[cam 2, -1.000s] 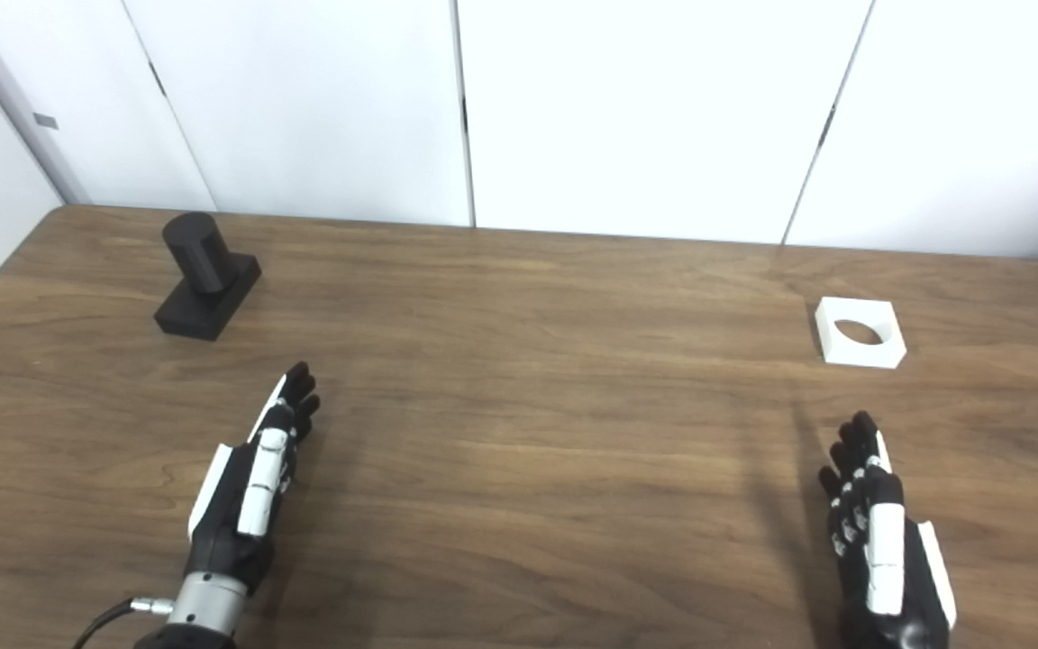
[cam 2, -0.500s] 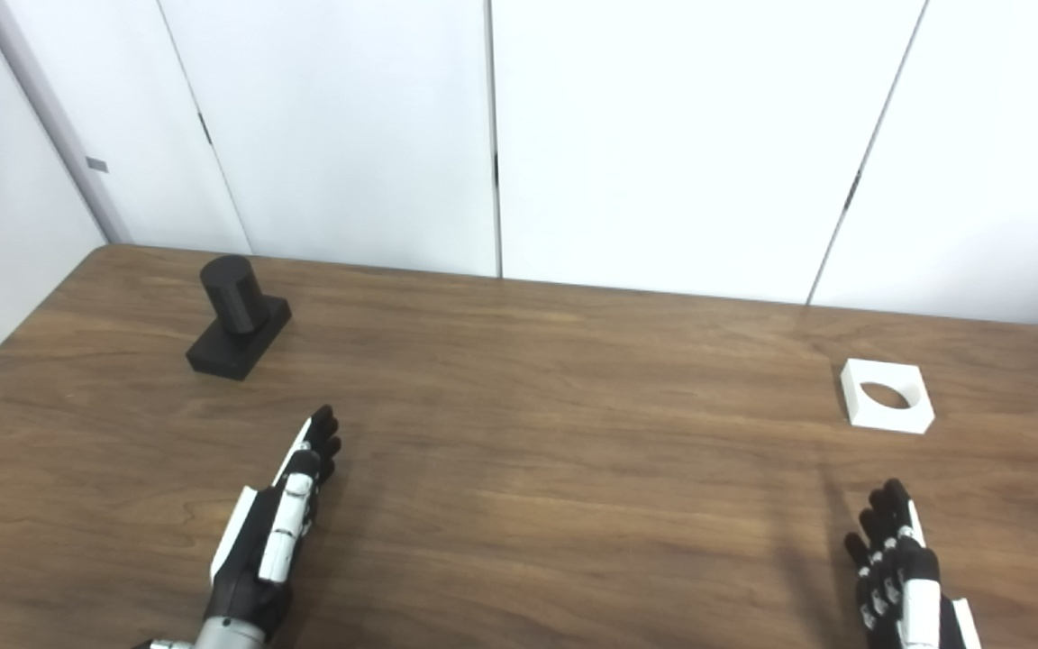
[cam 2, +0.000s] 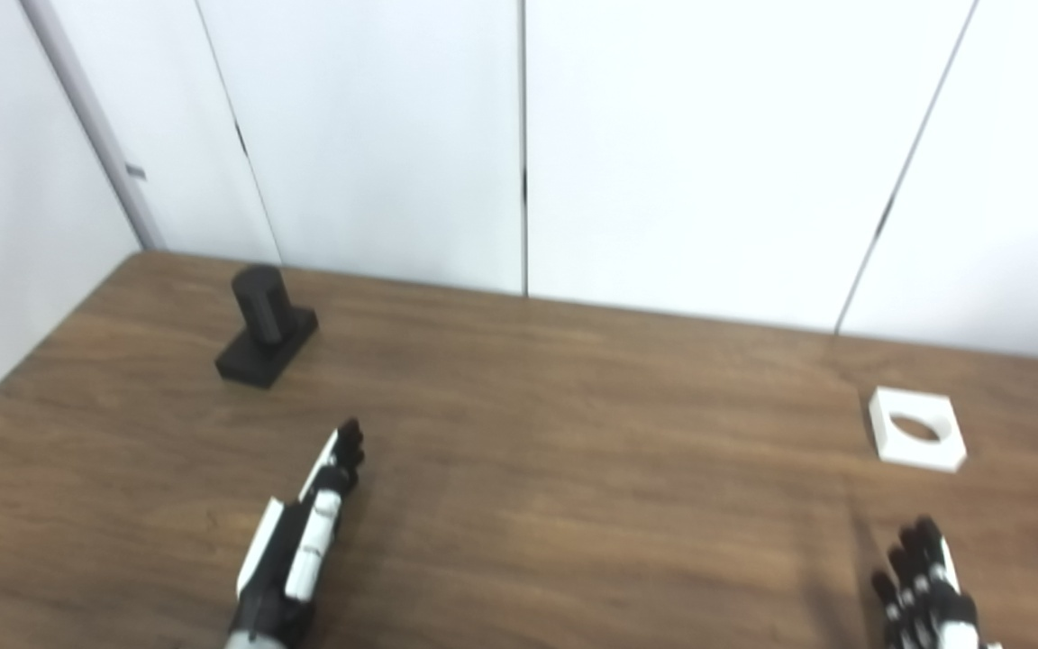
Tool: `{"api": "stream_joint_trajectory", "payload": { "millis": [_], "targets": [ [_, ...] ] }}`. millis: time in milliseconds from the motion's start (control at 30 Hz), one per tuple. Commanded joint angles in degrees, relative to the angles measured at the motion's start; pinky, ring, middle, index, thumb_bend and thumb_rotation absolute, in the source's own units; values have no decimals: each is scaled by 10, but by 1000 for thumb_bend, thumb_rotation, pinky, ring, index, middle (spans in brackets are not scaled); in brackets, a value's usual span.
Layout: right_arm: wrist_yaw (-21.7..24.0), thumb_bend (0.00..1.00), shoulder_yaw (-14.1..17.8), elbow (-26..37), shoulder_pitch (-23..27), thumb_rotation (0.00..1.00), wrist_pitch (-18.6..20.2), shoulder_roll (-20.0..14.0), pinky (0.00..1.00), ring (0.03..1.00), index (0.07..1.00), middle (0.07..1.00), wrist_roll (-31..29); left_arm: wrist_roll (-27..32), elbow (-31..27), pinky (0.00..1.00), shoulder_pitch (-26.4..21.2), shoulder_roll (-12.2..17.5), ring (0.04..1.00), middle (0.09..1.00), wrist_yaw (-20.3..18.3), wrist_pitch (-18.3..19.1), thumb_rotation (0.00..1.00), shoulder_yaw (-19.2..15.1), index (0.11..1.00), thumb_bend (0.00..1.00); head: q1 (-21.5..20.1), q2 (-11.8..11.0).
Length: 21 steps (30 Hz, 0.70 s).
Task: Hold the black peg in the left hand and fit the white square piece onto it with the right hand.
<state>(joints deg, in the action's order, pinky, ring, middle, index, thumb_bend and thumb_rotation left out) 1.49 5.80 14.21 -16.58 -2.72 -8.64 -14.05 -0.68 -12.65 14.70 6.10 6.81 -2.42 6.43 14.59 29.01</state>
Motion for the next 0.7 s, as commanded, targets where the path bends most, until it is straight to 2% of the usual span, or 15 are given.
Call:
{"api": "stream_joint_trajectory", "payload": {
  "millis": [0,200,367,600,667],
  "targets": [
    [3,581,4,-4,5,1000,-1,2,1000,1000,1000,1000,6,-6,9,998,0,-41,995,999,-3,9,1000,10,996,513,3,-3],
    [8,645,3,-3,6,1000,0,2,1000,1000,1000,1000,9,-7,14,1000,-1,-38,999,1000,-5,4,1000,13,999,515,8,-15],
    [12,720,5,-10,6,1000,-6,1,1000,1000,1000,1000,7,-10,16,1000,1,-39,1000,1000,-4,-1,1000,14,997,507,8,-15],
    [13,722,7,-11,7,1000,-6,0,1000,1000,1000,1000,13,-17,12,1000,0,-34,1000,1000,-8,9,1000,19,1000,521,13,-14],
    [13,721,7,-11,7,1000,-8,0,1000,1000,1000,1000,15,-49,6,1000,-2,-22,1000,1000,-10,19,968,28,1000,534,13,-14]
  ]
}}
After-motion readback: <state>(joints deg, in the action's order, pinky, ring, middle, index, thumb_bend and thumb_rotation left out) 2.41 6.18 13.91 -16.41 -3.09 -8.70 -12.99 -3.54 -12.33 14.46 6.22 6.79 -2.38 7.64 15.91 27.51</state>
